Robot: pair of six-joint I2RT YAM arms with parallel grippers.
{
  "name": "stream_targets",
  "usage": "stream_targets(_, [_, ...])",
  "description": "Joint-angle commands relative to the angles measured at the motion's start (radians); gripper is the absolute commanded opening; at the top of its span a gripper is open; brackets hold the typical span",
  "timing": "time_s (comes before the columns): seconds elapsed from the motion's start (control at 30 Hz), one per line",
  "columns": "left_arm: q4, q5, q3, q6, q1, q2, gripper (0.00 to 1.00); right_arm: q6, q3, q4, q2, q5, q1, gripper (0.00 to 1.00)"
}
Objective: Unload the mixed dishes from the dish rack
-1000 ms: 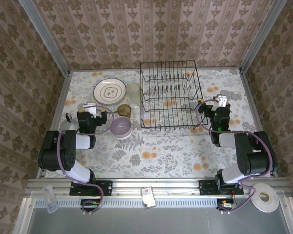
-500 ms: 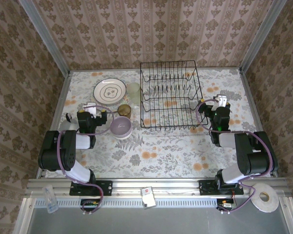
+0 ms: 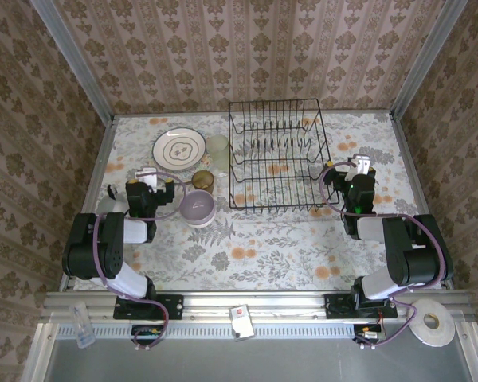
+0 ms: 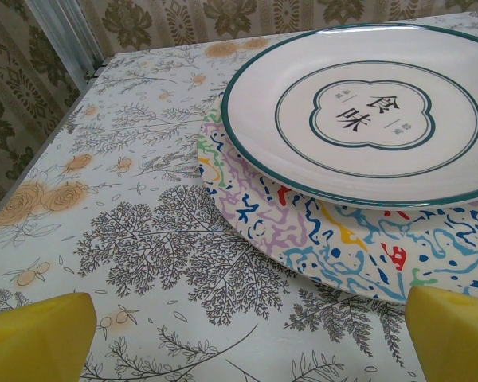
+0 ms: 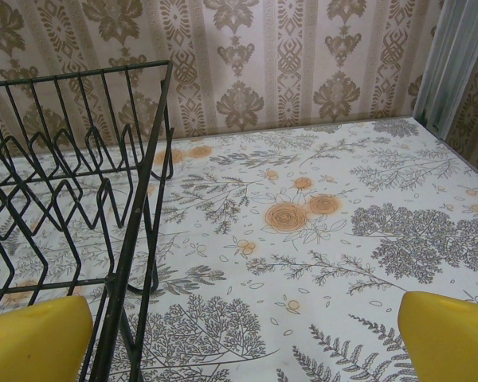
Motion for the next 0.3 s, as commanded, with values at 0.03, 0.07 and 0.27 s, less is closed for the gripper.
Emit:
stream_targets(0.03, [0.002, 0.013, 0.021, 0.014, 0.009, -0.003, 1.00, -0.035, 0.006, -0.120, 0.036, -0.011, 0.017, 1.00])
stream_targets(0.07, [0.002, 0.012, 0.021, 0.014, 0.009, -0.004, 1.00, -0.035, 0.010, -0.127, 0.036, -0.015, 0.016, 1.00])
stream_targets(0.27, [0.002, 0.012, 0.021, 0.014, 0.009, -0.004, 1.00, -0.035, 0.000, -0.114, 0.030, -0.016, 0.015, 1.00])
